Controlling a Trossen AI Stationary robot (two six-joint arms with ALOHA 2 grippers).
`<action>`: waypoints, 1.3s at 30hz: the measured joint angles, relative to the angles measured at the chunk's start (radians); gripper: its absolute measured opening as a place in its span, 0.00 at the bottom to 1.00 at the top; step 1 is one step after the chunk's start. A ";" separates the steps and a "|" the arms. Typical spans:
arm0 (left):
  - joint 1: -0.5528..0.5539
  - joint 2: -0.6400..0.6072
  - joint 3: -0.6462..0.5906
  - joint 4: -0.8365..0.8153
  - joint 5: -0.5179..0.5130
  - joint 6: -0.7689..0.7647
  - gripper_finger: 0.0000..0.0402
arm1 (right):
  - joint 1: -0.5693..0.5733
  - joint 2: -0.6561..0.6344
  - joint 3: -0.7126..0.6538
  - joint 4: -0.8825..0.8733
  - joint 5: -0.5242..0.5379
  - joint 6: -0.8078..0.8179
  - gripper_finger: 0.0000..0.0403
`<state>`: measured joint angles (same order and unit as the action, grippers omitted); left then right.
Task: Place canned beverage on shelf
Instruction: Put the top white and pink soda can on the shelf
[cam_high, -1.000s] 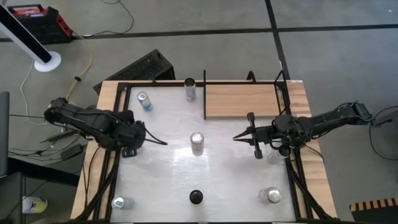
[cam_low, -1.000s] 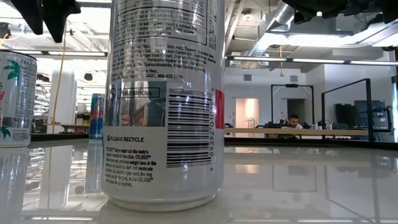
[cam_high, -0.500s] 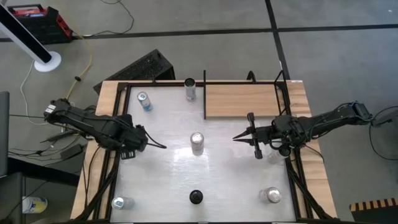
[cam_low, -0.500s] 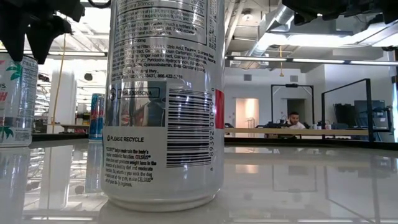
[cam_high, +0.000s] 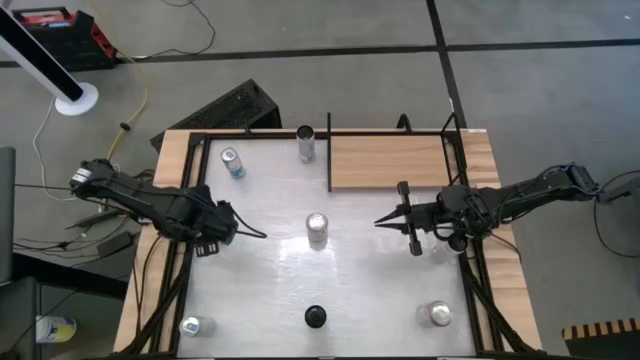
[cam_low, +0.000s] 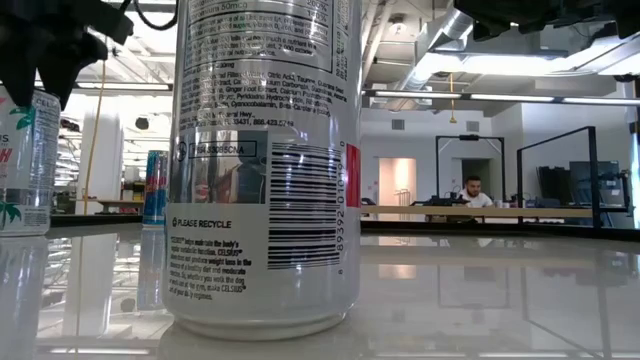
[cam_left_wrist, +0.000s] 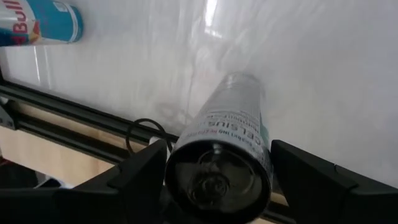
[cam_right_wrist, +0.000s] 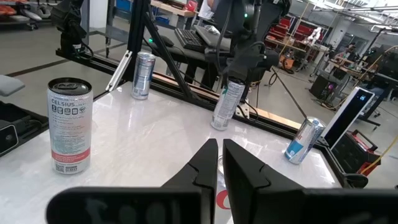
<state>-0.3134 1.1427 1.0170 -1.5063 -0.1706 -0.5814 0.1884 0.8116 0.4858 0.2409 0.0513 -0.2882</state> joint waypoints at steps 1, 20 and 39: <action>0.000 0.000 -0.009 0.000 0.008 -0.001 0.67 | 0.000 0.000 0.000 -0.001 0.000 0.000 0.12; 0.001 0.002 -0.028 0.003 0.092 -0.004 0.53 | 0.000 0.000 0.000 0.000 0.000 0.000 0.12; 0.001 0.002 -0.028 0.057 0.042 0.020 0.51 | 0.000 0.000 0.000 0.000 0.000 0.000 0.12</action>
<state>-0.3122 1.1446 0.9890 -1.4488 -0.1288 -0.5610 0.1883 0.8116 0.4858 0.2409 0.0517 -0.2882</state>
